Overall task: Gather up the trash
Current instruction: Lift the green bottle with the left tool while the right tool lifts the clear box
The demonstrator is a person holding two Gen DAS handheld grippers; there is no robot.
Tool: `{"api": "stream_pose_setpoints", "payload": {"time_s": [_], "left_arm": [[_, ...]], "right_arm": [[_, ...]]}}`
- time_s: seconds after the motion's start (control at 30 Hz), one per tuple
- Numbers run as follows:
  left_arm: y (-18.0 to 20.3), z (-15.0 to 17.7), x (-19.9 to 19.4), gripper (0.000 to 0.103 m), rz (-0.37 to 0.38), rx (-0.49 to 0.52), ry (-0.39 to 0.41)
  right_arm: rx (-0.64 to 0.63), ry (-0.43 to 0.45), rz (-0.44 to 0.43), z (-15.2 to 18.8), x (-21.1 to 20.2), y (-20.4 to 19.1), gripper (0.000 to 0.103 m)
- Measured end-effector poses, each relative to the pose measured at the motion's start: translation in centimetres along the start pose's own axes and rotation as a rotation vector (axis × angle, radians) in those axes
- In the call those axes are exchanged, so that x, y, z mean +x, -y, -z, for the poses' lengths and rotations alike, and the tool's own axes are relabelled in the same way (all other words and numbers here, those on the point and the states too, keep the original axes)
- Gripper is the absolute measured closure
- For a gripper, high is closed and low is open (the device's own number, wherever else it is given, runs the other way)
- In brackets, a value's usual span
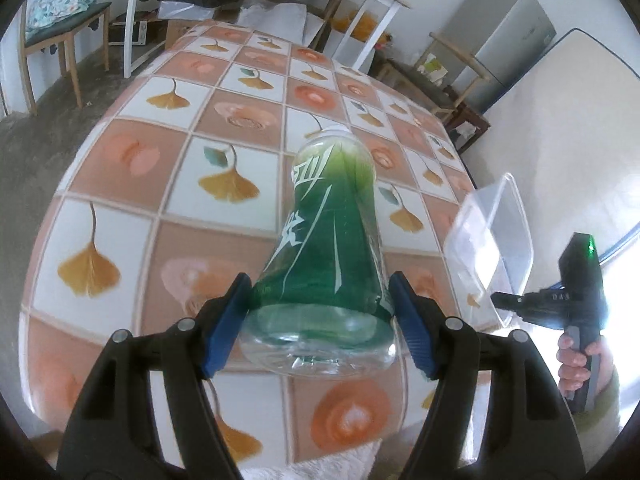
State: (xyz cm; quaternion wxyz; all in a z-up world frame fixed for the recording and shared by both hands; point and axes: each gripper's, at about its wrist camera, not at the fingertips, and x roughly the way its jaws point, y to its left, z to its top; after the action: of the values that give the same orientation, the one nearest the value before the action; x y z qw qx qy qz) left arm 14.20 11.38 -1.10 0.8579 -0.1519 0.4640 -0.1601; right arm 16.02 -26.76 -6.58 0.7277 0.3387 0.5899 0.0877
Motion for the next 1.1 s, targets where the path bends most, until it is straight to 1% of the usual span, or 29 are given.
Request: {"api": "stream_pose_setpoints", "payload": {"time_s": [0.1,0.2,0.4,0.53,0.83,1.1], "left_arm": [[0.1,0.9,-0.4,0.036,0.018,-0.003,0.009],[0.0,1.4,-0.5,0.036,0.030,-0.018,0.018],[-0.6,2.1,-0.3,0.036,0.056,-0.047,0.018],[-0.6,2.4,-0.2,0.036,0.067,-0.054,0.010],[-0.6,2.7,0.0,0.036,0.075,-0.064,0.000],[-0.5,2.5,0.3,0.036,0.072,-0.072,-0.014]], "right_arm": [[0.101,-0.008,-0.042,0.5,0.7,0.9,0.098],[0.173,-0.003,-0.076,1.1,1.4,1.1,0.098],[0.253,0.018,-0.112,1.6,2.3,0.7,0.098],[0.291,0.020,-0.128,1.9,2.7,0.3,0.097],[0.361,0.042,-0.171,2.7,2.1,1.9,0.095],[0.365,0.029,-0.218,3.0,2.6,2.0,0.094]]}}
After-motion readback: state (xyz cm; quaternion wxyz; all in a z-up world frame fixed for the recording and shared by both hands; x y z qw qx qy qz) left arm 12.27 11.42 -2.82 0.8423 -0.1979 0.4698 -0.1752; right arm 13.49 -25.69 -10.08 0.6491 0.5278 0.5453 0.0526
